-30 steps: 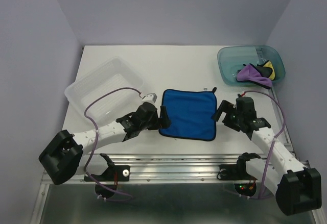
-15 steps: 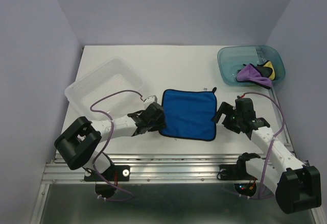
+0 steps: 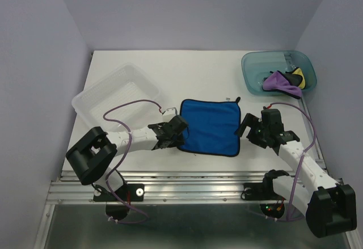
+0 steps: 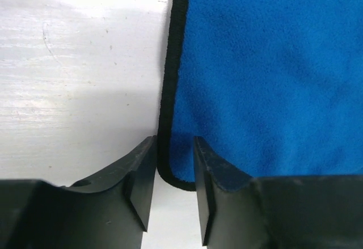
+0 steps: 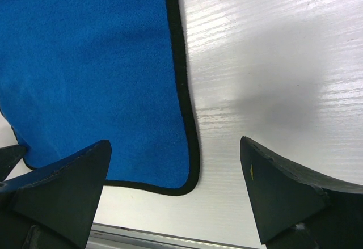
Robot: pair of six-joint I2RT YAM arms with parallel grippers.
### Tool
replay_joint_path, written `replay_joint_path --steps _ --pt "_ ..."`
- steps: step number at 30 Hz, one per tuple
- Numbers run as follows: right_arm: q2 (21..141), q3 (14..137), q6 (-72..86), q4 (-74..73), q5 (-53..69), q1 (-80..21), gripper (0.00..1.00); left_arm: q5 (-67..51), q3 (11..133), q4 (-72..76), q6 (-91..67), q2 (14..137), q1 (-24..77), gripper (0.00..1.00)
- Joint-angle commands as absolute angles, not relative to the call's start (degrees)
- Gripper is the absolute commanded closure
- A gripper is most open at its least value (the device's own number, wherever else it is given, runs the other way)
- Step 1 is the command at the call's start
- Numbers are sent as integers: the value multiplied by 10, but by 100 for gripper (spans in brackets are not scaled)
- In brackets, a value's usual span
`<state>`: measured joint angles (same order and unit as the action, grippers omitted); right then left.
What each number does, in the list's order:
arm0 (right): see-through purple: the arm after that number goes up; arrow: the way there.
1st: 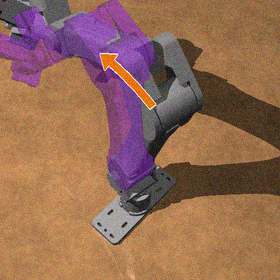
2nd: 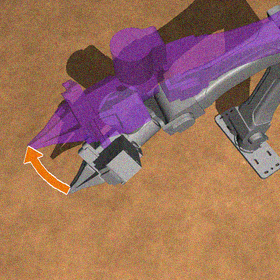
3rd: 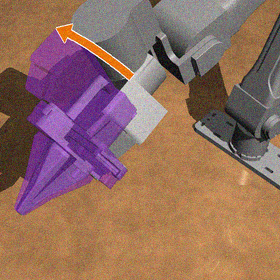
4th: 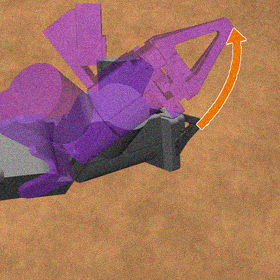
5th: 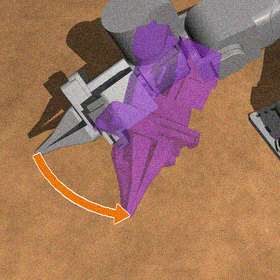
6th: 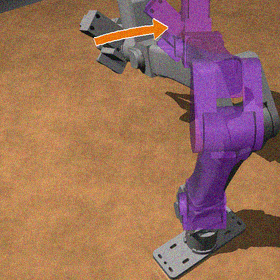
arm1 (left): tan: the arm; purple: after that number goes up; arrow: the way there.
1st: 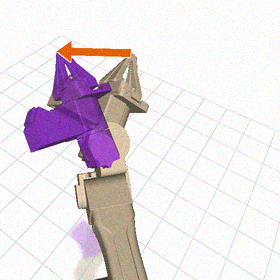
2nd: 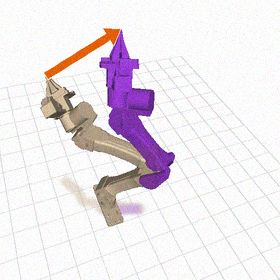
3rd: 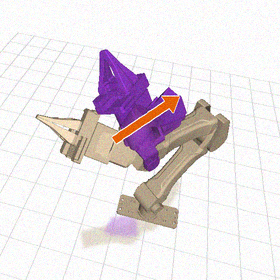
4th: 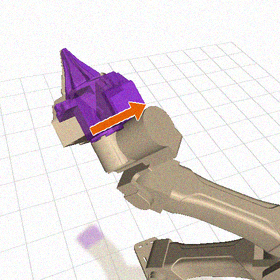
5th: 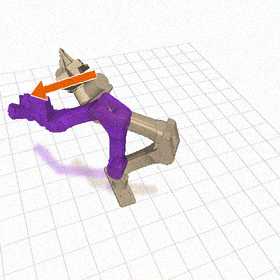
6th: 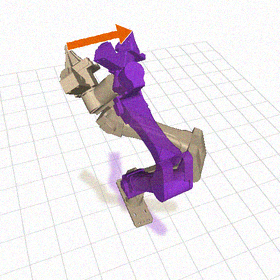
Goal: Fold and stack the towels
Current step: Flatten out the crumpled towel
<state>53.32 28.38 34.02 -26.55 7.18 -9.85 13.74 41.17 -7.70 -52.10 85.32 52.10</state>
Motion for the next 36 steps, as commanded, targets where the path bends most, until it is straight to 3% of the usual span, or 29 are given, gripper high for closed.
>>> replay_joint_path --steps 1,6,9,17,21,29,36 --pt "529 280 331 -247 76 -103 0 156 425 -130 -528 890 526 61" --pt "526 281 333 -250 74 -103 0 151 437 -135 -524 914 532 74" --pt "524 281 334 -252 70 -103 0 154 433 -136 -527 916 536 100" --pt "544 295 349 -272 50 -151 0 179 430 -150 -539 895 548 100" --pt "570 337 387 -322 -64 -245 0 182 417 -159 -543 869 551 100" --pt "609 348 417 -357 -127 -282 0 182 393 -161 -548 834 554 100" --pt "637 347 449 -377 -139 -339 12 166 385 -132 -540 825 555 100"
